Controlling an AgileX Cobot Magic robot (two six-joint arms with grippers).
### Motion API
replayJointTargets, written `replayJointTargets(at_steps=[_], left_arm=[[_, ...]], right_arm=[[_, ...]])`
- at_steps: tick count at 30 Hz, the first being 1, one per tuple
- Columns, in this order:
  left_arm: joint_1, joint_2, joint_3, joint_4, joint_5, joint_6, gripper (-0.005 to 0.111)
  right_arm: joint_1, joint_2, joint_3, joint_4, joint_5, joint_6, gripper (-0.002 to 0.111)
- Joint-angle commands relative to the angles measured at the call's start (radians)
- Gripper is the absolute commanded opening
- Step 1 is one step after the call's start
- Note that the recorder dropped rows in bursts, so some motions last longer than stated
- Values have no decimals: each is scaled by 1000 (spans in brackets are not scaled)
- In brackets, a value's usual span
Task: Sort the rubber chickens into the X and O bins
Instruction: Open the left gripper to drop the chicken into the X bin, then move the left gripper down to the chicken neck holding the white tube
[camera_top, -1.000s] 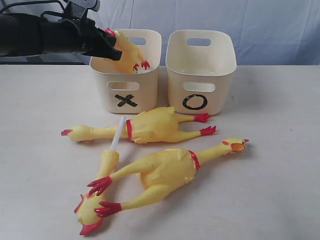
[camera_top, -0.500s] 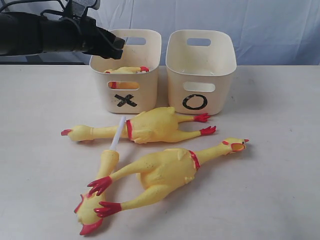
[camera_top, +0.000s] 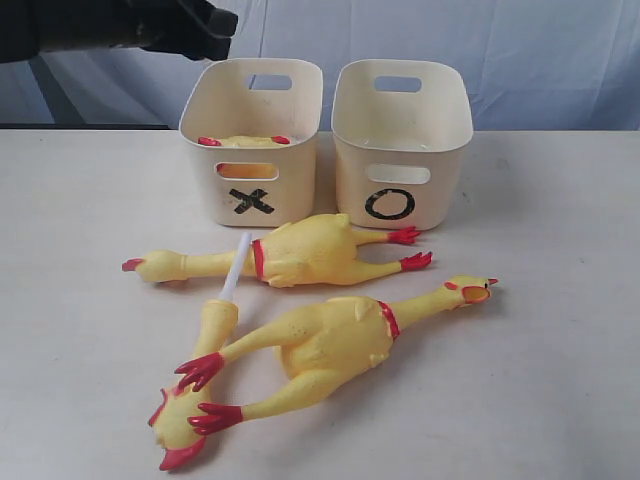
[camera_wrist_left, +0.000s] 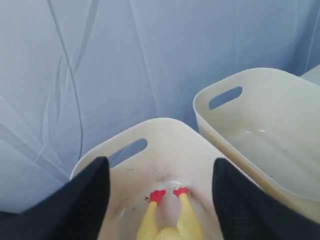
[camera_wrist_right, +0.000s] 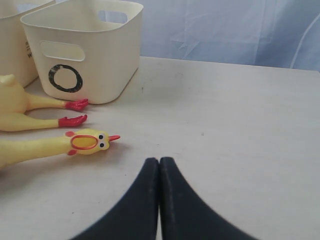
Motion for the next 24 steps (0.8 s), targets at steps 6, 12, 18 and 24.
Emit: replayJointTargets(at_steps=[6,12,18,24], left_arm=[[-5,-152,23,917,248,-753,51],[-5,-221,23,1152,454,-1127,51],[-5,-253,25,1190,635,-1314,51],[-5,-256,80,1210,748,-1427,51]], right_arm=[[5,-6,2,-8,-13,-3,-1],[5,-6,2,-8,-13,-3,-1],[5,-6,2,-8,-13,-3,-1],[5,-6,2,-8,-13,-3,-1]])
